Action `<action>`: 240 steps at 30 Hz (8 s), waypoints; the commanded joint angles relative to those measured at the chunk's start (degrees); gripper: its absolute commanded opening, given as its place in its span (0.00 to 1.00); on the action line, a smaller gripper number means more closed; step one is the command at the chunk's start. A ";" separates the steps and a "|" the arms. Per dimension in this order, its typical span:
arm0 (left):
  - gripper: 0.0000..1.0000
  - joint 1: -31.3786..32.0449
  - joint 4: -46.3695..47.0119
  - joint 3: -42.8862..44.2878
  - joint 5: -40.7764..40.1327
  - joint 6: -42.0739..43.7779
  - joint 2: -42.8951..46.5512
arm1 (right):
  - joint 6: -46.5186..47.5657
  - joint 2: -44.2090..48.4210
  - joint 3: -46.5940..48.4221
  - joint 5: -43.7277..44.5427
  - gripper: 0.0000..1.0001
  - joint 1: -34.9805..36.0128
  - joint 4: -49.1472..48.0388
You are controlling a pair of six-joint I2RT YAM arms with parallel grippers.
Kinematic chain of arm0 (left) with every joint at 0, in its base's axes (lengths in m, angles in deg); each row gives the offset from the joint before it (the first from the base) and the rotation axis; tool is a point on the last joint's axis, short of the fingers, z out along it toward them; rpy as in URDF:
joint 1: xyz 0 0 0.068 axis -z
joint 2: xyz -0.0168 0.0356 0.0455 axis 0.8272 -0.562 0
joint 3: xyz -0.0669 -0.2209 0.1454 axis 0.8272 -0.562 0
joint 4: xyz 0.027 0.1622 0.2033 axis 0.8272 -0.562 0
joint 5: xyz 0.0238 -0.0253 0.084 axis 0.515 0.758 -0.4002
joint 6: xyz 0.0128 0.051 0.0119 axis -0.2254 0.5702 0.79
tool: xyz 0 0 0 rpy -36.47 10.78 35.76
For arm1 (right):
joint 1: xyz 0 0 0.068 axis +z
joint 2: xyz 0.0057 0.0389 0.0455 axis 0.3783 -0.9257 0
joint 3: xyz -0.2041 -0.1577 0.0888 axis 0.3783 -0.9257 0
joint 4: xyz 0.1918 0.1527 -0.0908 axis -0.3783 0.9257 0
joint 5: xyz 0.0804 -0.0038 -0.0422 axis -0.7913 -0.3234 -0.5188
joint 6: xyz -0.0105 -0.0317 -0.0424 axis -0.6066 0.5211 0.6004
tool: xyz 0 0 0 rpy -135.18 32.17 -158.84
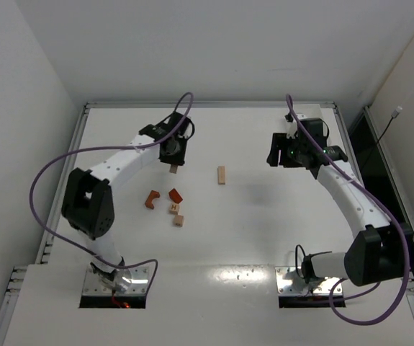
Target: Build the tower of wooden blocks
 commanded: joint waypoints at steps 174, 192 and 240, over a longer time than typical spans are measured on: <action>0.25 6.86 3.15 18.72 12.49 -10.90 -33.86 | -8.41 -20.01 8.35 11.98 0.46 8.47 -3.24; 0.25 6.86 3.15 19.26 14.15 -10.37 -33.86 | -8.41 -20.01 7.83 11.45 0.46 8.47 -3.24; 0.91 -37.77 -2.39 -4.29 5.81 0.61 15.27 | 41.35 -15.94 14.93 -15.88 0.78 41.07 -0.43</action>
